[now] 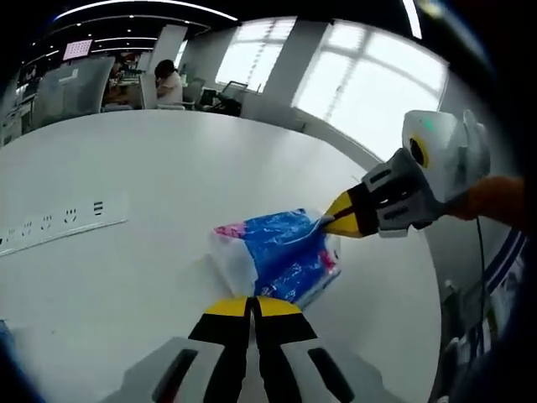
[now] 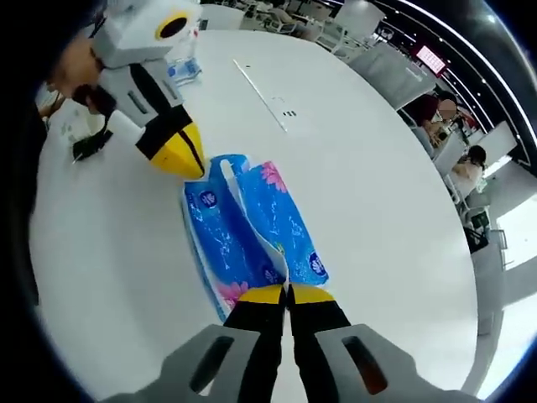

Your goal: Arrange the tabletop items into an orderly group along one side of the table until the central work area is clear of visible clutter.

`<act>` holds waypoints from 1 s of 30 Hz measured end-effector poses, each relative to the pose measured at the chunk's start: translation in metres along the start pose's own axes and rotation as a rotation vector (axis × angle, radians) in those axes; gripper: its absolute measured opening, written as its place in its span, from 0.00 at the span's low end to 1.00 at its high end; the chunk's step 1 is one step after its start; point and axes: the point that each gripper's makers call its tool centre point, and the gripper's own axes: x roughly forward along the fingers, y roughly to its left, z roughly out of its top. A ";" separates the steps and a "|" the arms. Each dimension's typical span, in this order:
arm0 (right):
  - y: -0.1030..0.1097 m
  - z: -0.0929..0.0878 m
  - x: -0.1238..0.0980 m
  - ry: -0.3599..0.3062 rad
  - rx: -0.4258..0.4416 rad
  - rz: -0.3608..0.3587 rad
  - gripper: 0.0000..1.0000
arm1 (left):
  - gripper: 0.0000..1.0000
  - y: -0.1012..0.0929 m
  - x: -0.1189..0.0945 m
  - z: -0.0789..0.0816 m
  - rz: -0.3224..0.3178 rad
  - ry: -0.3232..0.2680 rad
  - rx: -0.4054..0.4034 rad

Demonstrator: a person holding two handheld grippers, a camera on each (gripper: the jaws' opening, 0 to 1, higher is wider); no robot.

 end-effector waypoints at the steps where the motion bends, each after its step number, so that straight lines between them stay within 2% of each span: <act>1: 0.000 -0.001 0.002 0.006 -0.005 -0.001 0.00 | 0.00 0.000 0.000 -0.001 0.000 0.001 0.001; 7: 0.001 -0.006 0.011 0.019 -0.014 0.003 0.00 | 0.00 0.004 0.003 -0.003 -0.004 0.006 -0.009; 11: 0.001 -0.005 0.008 0.016 -0.009 0.003 0.01 | 0.01 0.006 0.006 -0.003 -0.009 0.009 -0.018; 14: 0.000 -0.003 0.008 0.010 -0.008 0.000 0.07 | 0.04 0.006 0.005 -0.003 -0.001 0.013 0.005; 18: 0.005 0.000 0.006 0.005 -0.019 0.005 0.10 | 0.08 0.010 0.003 -0.004 0.009 0.018 0.009; 22: 0.006 0.001 0.005 -0.006 0.001 0.001 0.20 | 0.11 0.009 0.001 -0.003 0.007 0.017 0.016; 25: 0.010 0.005 0.000 -0.019 0.012 -0.001 0.23 | 0.14 0.008 -0.004 -0.002 0.010 0.017 0.023; 30: 0.013 0.012 -0.008 -0.047 0.081 -0.013 0.31 | 0.21 0.006 -0.013 0.000 0.017 0.012 0.036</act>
